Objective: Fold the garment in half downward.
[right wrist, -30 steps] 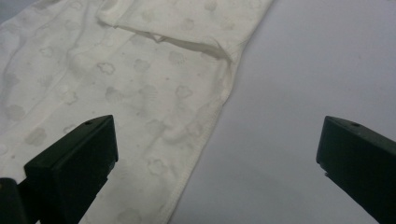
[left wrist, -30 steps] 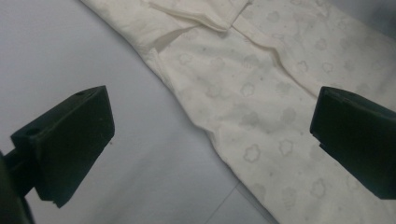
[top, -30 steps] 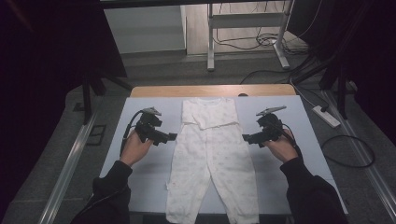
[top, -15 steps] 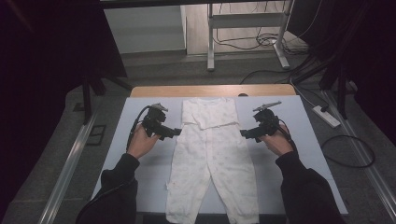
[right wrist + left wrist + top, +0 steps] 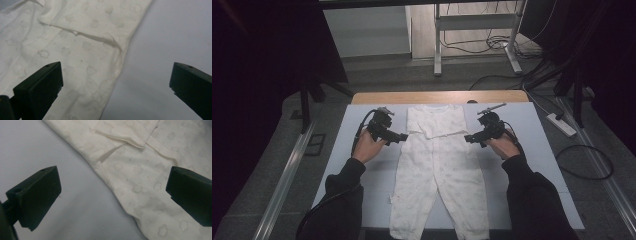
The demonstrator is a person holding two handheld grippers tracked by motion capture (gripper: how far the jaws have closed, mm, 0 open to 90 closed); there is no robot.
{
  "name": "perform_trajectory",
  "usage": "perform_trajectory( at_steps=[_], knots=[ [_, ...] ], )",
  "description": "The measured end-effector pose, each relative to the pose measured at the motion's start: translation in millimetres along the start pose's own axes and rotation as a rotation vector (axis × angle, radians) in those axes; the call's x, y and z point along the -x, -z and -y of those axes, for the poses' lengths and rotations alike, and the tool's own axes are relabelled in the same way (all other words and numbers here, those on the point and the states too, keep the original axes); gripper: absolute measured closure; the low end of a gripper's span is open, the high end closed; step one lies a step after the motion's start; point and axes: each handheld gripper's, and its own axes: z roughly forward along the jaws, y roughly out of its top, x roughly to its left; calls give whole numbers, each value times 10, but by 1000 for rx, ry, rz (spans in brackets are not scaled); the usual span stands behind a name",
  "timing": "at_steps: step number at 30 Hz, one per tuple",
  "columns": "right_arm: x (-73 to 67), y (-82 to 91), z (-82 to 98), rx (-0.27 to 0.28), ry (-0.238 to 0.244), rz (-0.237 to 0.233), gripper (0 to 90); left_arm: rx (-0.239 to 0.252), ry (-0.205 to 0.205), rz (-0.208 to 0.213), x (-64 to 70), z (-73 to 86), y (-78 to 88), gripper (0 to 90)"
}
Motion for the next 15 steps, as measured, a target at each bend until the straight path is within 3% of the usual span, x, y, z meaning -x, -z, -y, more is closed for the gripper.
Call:
perform_trajectory(
  at_steps=[7,15],
  knots=[
    [-35,-118,-98,-36,13,21,0,-4,0,1,-53,-59,-79,0],
    [3,-237,-193,-59,-14,13,0,-6,-6,-14,-109,-143,-143,0]
  ],
)
